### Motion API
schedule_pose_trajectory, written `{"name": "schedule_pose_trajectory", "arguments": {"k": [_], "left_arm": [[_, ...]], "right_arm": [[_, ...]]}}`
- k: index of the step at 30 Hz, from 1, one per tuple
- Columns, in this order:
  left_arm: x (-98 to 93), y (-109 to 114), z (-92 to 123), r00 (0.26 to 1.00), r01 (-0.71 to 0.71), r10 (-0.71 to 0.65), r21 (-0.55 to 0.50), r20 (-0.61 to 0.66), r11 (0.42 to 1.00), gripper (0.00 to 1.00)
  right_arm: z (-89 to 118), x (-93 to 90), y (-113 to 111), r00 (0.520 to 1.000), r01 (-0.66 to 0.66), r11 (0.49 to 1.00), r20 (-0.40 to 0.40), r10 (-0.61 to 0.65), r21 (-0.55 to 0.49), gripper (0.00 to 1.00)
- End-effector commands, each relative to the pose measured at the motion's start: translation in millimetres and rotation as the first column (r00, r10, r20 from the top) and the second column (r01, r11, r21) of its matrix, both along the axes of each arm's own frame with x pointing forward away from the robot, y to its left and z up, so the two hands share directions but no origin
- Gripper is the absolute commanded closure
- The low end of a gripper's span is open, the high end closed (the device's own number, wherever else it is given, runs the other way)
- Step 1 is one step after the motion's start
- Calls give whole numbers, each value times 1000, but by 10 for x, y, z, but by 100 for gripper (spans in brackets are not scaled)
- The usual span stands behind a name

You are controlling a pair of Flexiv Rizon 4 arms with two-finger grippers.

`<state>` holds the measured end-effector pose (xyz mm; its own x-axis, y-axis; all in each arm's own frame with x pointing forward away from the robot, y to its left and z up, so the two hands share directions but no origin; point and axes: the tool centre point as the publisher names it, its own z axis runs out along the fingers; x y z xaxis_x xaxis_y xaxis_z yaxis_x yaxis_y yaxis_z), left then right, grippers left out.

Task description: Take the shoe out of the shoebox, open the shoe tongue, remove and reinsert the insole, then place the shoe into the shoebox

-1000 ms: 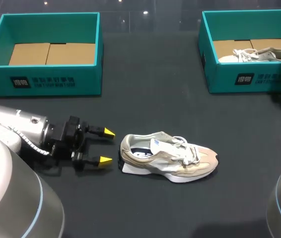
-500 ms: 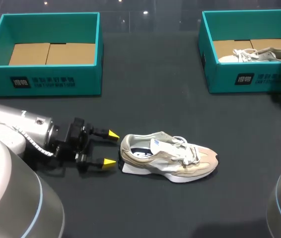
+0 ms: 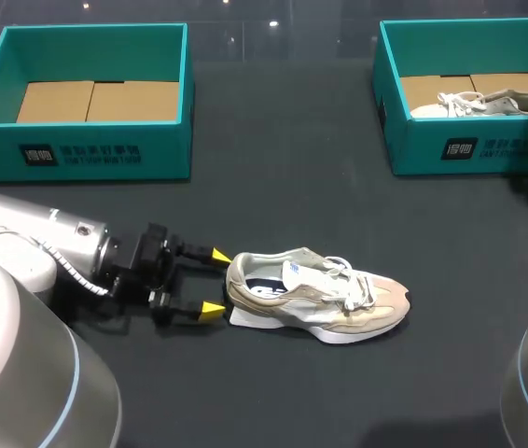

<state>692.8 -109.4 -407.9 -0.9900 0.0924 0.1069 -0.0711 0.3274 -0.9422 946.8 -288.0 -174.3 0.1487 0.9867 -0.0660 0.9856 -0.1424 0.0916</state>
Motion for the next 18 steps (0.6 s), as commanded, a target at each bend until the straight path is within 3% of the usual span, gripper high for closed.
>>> {"name": "schedule_pose_trajectory", "arguments": {"k": [1, 18], "left_arm": [[11, -32, -25, 1000, 5, -5, -1, -2, 1000, 0], [27, -185, -71, 999, 36, -36, -19, -12, 999, 0]], "right_arm": [[-1, -4, 3, 1000, 1, 1000, 1, -1, -1, 0], [-1, -4, 3, 1000, 1, 1000, 1, -1, -1, 0]]}}
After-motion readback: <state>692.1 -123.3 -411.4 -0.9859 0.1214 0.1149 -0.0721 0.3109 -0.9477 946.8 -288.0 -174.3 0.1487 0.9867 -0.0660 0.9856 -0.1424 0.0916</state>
